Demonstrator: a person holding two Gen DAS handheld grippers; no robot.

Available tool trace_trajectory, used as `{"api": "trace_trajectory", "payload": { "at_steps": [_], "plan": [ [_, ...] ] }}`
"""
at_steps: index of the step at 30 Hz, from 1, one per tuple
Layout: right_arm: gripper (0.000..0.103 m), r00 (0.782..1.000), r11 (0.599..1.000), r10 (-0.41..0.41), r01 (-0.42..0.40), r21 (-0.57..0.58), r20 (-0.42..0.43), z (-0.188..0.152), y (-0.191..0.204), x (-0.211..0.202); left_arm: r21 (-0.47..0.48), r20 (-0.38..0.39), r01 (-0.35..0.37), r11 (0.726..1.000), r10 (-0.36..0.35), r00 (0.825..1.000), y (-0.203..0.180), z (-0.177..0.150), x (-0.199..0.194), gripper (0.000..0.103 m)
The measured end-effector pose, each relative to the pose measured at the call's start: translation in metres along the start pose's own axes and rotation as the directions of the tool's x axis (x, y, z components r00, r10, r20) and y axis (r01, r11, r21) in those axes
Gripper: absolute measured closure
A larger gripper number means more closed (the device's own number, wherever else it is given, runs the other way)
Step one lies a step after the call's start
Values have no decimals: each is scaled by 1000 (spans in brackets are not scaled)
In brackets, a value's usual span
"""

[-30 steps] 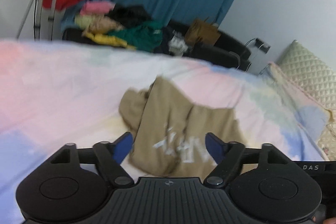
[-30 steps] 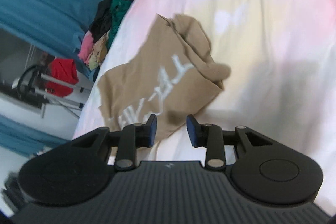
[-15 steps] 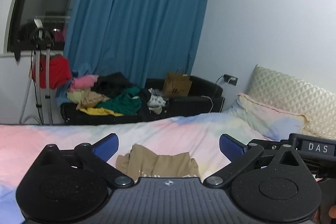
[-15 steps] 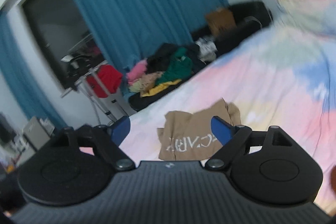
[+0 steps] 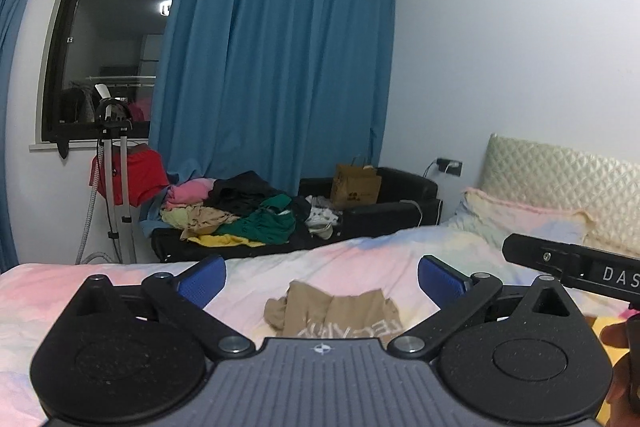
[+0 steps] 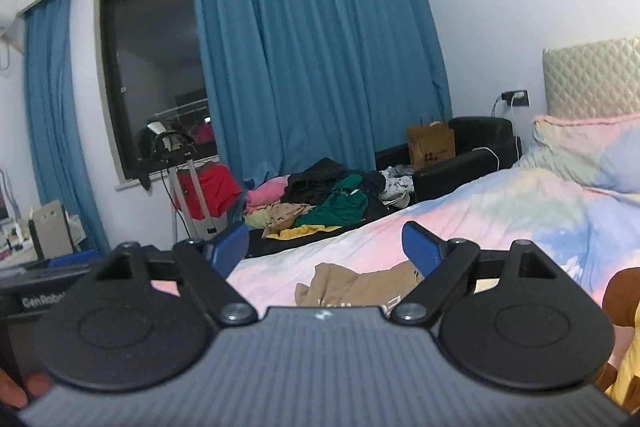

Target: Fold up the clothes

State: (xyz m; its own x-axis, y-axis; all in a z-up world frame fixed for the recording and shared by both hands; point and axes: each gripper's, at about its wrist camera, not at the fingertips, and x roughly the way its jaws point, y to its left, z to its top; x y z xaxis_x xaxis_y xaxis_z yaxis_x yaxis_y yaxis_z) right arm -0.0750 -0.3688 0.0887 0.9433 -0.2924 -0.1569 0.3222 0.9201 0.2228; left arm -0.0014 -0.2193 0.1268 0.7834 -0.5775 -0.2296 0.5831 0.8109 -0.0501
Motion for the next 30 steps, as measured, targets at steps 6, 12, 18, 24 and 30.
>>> {"api": "trace_trajectory", "payload": {
  "at_steps": [6,12,18,24,30],
  "plan": [
    [17,1000,999,-14,13,-29,-12,-29,9,-2,17,-24,-40,999,40,999,16,-34,-10,0],
    [17,999,998,-29,27,-58,-32,-60,17,8,23,-25,-65,998,66,998,20,-58,-14,0],
    [17,997,997,-58,54,-61,-58,-90,17,22,64,-28,-55,996,57,998,15,-76,-11,0],
    [17,995,995,-82,78,-64,-64,-111,17,29,73,-27,-70,995,72,997,13,-88,-6,0],
    [17,991,993,-101,96,-65,-85,-115,15,36,46,-62,-95,994,98,993,25,-97,-1,0]
  ]
}}
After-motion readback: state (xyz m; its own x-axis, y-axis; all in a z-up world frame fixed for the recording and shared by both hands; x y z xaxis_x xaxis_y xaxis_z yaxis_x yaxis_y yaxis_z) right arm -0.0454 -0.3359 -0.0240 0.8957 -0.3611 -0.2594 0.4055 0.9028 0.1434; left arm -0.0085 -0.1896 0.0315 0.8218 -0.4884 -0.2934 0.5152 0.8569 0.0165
